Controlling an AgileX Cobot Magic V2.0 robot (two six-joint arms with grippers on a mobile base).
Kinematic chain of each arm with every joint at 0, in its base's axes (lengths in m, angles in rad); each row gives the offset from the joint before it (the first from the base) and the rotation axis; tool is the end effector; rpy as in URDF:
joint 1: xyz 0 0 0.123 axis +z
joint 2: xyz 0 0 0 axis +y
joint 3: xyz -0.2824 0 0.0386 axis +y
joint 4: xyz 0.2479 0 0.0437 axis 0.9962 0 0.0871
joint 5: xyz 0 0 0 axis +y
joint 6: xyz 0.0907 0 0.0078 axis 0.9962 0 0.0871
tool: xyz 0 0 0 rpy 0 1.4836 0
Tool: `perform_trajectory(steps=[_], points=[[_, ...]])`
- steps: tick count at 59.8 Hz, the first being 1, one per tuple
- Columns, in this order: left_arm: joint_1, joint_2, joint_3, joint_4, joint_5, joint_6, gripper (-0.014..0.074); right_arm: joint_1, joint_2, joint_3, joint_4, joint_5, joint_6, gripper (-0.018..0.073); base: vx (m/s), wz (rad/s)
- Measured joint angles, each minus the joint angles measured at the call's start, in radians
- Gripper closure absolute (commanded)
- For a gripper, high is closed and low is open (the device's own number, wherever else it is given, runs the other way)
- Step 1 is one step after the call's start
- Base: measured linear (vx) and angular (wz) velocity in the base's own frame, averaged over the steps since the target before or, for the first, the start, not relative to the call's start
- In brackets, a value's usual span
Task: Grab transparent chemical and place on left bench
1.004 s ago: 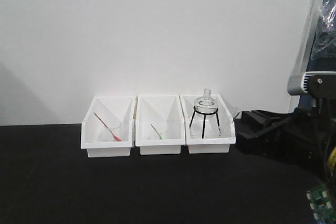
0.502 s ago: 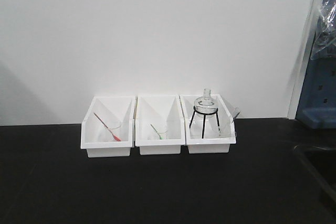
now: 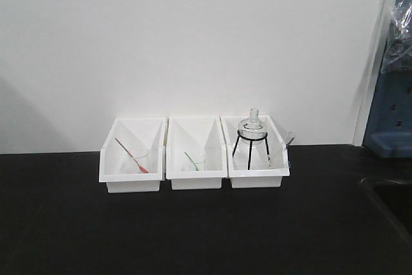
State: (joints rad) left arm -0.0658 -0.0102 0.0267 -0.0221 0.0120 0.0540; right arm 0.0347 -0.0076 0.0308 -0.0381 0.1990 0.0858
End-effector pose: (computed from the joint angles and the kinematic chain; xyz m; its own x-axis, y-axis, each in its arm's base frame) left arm 0.0566 -0.0038 0.2035 0.0606 0.0280 -0.9978 0.0641 0.9974 0.0319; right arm 0.0563 0.0013 0.1850 -0.1355 0.0438 -0.9898 -0.0207 0.9987 0.0470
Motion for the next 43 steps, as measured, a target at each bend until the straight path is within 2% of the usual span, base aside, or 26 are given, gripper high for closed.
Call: perform_trajectory(steps=[43], points=[[0.000, 0.000, 0.000, 0.000, 0.000, 0.000, 0.0600, 0.000, -0.001, 0.001, -0.002, 0.000, 0.000, 0.0567, 0.00, 0.00]])
